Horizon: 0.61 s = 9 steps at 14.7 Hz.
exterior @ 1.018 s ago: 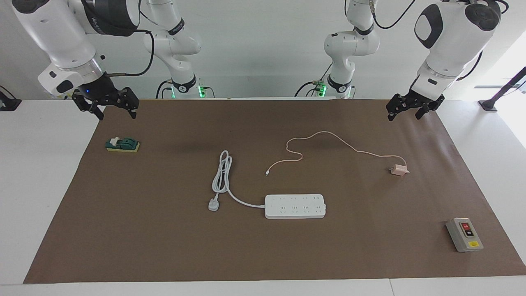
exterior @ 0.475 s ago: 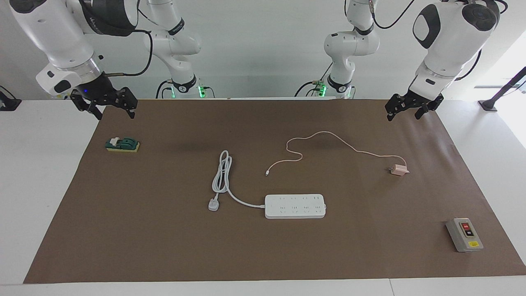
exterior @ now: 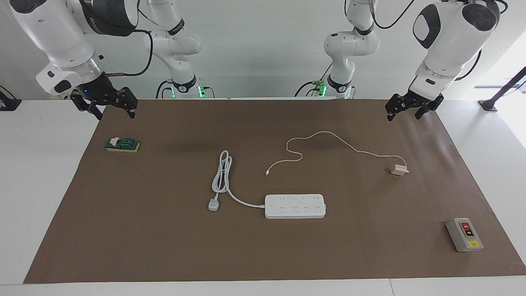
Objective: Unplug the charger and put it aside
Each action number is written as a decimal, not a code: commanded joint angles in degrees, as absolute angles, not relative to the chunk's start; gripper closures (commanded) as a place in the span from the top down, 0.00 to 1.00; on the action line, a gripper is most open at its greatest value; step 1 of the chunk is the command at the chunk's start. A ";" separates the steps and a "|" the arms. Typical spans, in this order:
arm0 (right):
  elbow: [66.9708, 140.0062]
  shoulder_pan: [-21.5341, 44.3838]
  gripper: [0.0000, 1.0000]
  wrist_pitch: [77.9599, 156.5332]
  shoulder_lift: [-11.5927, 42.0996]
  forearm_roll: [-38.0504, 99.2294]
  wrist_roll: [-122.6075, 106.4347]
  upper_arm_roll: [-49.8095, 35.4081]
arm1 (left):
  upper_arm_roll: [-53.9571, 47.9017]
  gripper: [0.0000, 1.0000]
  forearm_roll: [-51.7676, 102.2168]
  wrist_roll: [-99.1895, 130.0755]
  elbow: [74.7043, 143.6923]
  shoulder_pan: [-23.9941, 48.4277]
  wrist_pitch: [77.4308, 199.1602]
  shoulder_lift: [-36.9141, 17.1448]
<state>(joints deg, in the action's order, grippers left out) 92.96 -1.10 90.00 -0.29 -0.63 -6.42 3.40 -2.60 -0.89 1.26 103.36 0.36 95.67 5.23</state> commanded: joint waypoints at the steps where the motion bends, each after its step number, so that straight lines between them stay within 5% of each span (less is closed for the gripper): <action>1: 94.48 -1.76 1.00 90.18 -1.67 -1.58 -5.80 2.55 | -2.37 1.00 -1.76 0.97 102.75 0.44 94.48 5.19; 9: 94.48 -1.76 1.00 90.09 -1.67 -1.58 -5.80 2.55 | -2.37 1.00 -1.85 0.79 101.16 0.61 94.48 4.22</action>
